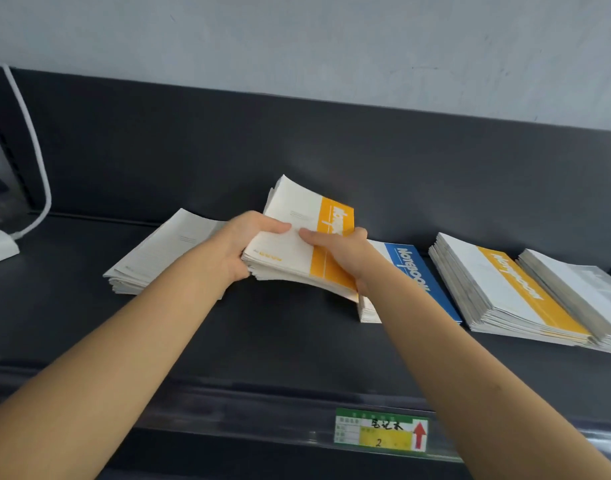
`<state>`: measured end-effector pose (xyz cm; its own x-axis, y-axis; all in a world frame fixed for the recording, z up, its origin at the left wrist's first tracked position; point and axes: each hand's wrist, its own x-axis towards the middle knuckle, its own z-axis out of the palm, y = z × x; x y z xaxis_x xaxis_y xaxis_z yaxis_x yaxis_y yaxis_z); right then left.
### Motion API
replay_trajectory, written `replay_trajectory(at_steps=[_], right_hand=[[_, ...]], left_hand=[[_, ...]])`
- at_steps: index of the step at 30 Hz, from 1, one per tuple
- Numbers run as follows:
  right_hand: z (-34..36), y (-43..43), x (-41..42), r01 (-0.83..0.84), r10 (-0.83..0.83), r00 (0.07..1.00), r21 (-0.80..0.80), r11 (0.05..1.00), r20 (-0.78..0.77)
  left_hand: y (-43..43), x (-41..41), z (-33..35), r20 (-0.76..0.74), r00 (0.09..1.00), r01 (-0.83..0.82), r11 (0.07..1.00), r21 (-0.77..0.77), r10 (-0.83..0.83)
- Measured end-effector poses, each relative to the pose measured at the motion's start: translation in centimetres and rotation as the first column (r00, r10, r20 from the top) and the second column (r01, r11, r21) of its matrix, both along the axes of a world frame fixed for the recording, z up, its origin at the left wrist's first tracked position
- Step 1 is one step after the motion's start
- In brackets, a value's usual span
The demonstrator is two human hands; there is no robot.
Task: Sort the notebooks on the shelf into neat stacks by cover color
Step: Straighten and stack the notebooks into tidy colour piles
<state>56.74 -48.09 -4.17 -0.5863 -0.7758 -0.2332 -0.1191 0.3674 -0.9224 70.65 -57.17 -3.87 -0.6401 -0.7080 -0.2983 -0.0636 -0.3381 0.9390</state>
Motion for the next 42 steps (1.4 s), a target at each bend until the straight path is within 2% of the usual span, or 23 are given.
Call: replay_trajectory(at_steps=[4, 7, 10, 13, 16, 17, 19, 20, 21, 22, 25, 32, 36, 42], right_hand=[[1.3, 2.2, -2.3, 0.047, -0.024, 0.970, -0.091, 0.995, 0.242], [2.1, 4.6, -4.4, 0.088, -0.021, 0.924, -0.160, 0.983, 0.382], [2.6, 6.5, -5.8, 0.134, -0.035, 0.897, -0.194, 0.972, 0.441], [3.1, 7.8, -7.0, 0.198, -0.088, 0.895, -0.214, 0.956, 0.437], [3.8, 8.8, -8.4, 0.239, -0.114, 0.904, -0.266, 0.934, 0.412], [3.9, 9.1, -8.8, 0.249, -0.118, 0.905, -0.284, 0.926, 0.409], [4.1, 9.7, -9.6, 0.269, -0.126, 0.904, -0.316, 0.910, 0.409], [4.1, 10.0, -10.0, 0.283, -0.135, 0.901, -0.323, 0.903, 0.411], [4.2, 10.4, -10.4, 0.289, -0.139, 0.899, -0.326, 0.900, 0.415], [4.3, 10.7, -10.9, 0.291, -0.140, 0.899, -0.326, 0.899, 0.416], [4.5, 11.4, -12.3, 0.293, -0.152, 0.904, -0.319, 0.901, 0.400], [4.9, 11.5, -14.8, 0.240, -0.135, 0.926, -0.275, 0.931, 0.354], [4.8, 11.4, -15.5, 0.192, -0.093, 0.934, -0.268, 0.944, 0.344], [4.6, 11.3, -16.0, 0.162, -0.063, 0.934, -0.257, 0.953, 0.352]], left_hand=[[1.4, -0.7, 1.1, -0.132, 0.989, 0.070, 0.997, 0.018, -0.067], [3.0, -2.1, 2.1, -0.142, 0.982, 0.125, 0.992, -0.002, -0.124], [3.8, -4.0, 2.8, -0.130, 0.979, 0.156, 0.988, -0.013, -0.156], [4.0, -5.7, 2.8, -0.125, 0.974, 0.188, 0.982, -0.013, -0.188], [4.0, -7.3, 1.8, -0.179, 0.972, 0.175, 0.976, 0.129, -0.150], [4.1, -7.8, 1.2, -0.134, 0.983, 0.139, 0.985, 0.101, -0.125], [4.0, -9.0, -0.3, 0.165, 0.986, 0.067, 0.985, -0.160, -0.040], [4.2, -9.4, -0.8, 0.306, 0.952, 0.114, 0.951, -0.289, -0.021], [4.4, -9.7, -1.2, 0.398, 0.917, 0.179, 0.921, -0.346, -0.028], [4.5, -10.3, -1.5, 0.437, 0.897, 0.225, 0.921, -0.318, -0.068], [5.7, -11.4, -1.1, 0.441, 0.891, 0.244, 0.936, -0.255, -0.112], [6.7, -14.1, -1.1, 0.576, 0.815, 0.290, 0.907, -0.306, -0.066], [7.9, -14.3, -0.7, 0.677, 0.735, 0.382, 0.841, -0.383, -0.025], [8.3, -14.8, -0.7, 0.687, 0.726, 0.401, 0.829, -0.390, -0.027]])
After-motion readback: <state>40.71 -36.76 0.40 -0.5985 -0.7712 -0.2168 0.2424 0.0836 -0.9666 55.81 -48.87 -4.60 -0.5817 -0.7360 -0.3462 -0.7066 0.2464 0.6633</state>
